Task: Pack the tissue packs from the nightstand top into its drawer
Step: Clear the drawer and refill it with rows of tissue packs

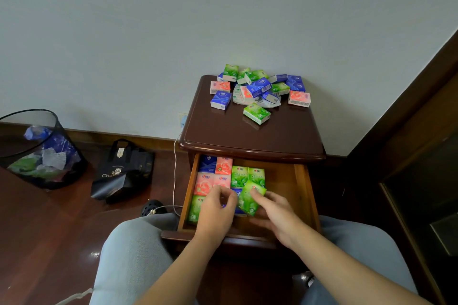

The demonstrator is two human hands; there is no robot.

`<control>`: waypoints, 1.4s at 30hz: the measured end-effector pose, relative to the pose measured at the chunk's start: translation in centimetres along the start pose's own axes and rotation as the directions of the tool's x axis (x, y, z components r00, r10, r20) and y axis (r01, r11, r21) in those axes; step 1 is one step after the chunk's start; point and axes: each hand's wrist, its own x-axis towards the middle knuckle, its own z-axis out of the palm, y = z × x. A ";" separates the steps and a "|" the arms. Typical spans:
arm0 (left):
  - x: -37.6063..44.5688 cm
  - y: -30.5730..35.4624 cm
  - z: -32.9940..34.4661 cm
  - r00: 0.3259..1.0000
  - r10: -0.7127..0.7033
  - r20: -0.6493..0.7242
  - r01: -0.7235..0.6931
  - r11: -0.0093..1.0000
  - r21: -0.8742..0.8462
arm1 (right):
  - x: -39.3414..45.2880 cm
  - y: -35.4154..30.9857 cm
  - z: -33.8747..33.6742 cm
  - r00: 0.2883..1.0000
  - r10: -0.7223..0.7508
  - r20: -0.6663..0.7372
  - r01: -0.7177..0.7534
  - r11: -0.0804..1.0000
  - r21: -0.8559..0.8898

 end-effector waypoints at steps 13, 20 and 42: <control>0.5 -1.1 -0.8 0.984 0.076 0.160 -0.165 0.720 0.674 | 2.9 1.7 -2.5 0.958 -0.051 -0.281 -0.062 0.923 -0.380; 0.4 -0.9 -0.8 0.987 0.041 0.153 -0.134 0.728 0.672 | 3.3 2.0 -2.3 0.958 -0.120 -0.260 -0.029 0.864 -0.503; 0.7 -0.7 -0.4 0.969 -0.078 0.233 -0.120 0.677 0.726 | 5.3 -1.3 0.7 0.857 -0.321 0.404 0.351 -0.211 -0.912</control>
